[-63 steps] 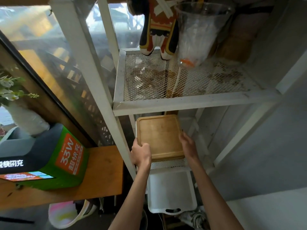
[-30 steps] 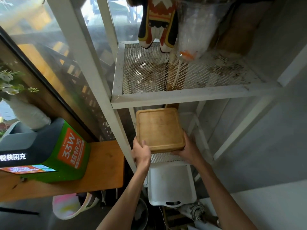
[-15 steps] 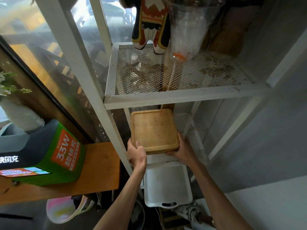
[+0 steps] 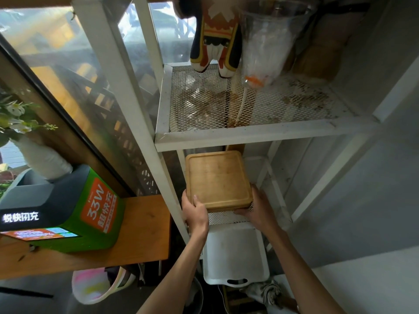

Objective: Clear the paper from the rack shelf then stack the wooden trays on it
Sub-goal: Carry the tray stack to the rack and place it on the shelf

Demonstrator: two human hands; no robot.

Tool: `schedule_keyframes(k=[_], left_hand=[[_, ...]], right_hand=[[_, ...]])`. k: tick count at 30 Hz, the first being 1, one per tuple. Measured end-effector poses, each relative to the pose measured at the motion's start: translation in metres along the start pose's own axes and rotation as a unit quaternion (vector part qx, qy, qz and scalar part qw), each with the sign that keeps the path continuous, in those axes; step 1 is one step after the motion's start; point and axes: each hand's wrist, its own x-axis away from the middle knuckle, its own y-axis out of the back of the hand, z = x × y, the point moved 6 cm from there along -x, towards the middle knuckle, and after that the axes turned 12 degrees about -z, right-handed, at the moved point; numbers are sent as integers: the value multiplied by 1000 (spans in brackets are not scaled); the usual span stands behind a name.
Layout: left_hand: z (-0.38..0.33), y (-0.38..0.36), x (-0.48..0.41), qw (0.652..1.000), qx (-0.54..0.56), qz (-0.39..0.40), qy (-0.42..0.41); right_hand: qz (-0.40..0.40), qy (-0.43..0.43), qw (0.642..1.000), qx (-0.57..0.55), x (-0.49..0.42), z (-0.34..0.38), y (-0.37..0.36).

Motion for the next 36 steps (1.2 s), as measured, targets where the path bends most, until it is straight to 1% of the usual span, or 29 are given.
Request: schedule_keyframes(k=[6, 10, 13, 15, 19, 21, 28, 36], left_hand=[[4, -3, -3, 1000, -7, -21, 4], [5, -4, -5, 1000, -8, -24, -3], [10, -5, -4, 1000, -3, 5, -21], [15, -4, 2, 998, -8, 37, -51], [28, 0, 18, 985, -63, 108, -122], [31, 1, 18, 976, -91, 121, -157], [26, 7, 22, 980, -100, 59, -163], [27, 3, 21, 980, -105, 46, -164]], right_hand=[[-4, 6, 1000, 8, 0, 1, -1], [-3, -8, 1000, 26, 0, -2, -2], [-2, 0, 1000, 19, 0, 0, -1], [-4, 4, 1000, 14, 1, 2, 1], [-17, 8, 1000, 10, 11, 4, 6], [-20, 19, 1000, 15, 16, 6, 7], [-34, 29, 999, 26, 15, 3, 6], [-44, 38, 998, 27, 13, -1, 3]])
